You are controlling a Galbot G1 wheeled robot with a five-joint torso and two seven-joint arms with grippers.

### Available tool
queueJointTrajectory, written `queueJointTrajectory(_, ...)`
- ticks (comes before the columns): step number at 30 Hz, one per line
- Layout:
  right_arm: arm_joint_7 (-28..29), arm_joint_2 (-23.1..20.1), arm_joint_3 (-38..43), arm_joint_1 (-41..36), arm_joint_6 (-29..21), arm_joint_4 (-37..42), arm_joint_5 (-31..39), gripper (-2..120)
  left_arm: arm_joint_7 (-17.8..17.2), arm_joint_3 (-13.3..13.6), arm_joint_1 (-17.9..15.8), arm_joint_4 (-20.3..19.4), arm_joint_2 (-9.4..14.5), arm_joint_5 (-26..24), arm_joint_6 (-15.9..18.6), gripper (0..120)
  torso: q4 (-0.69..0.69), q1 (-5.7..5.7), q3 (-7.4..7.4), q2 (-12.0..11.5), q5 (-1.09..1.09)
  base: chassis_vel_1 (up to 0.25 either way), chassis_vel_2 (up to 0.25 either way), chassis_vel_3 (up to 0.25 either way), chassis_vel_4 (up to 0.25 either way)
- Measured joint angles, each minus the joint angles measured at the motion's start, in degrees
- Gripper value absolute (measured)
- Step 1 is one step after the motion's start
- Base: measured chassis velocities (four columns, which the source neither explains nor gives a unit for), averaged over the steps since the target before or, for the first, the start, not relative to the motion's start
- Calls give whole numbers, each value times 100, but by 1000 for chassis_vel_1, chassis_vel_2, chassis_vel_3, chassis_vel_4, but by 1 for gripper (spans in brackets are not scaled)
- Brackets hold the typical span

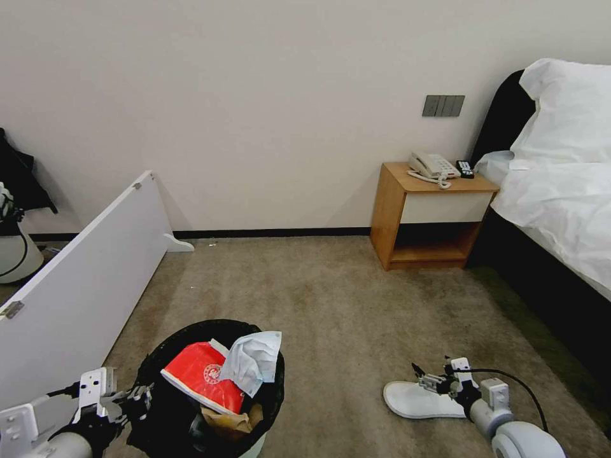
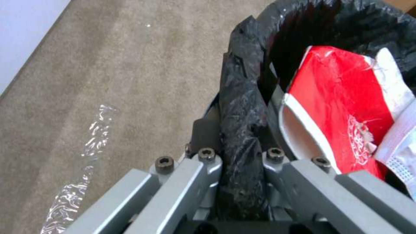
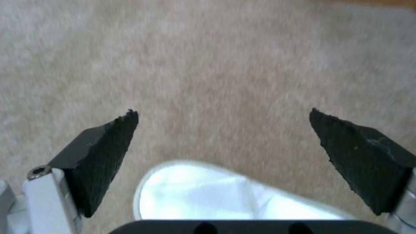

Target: Pick up the trash bin, then pick up the garbage from the floor and place it into the trash bin.

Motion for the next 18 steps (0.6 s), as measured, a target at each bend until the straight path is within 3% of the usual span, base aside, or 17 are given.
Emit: queueJointTrajectory(18, 8, 221, -379, 306, -113, -692, 142, 100, -9, -30, 98, -17, -41, 28, 0, 4, -1, 0, 0, 0, 0, 0, 0, 0, 0)
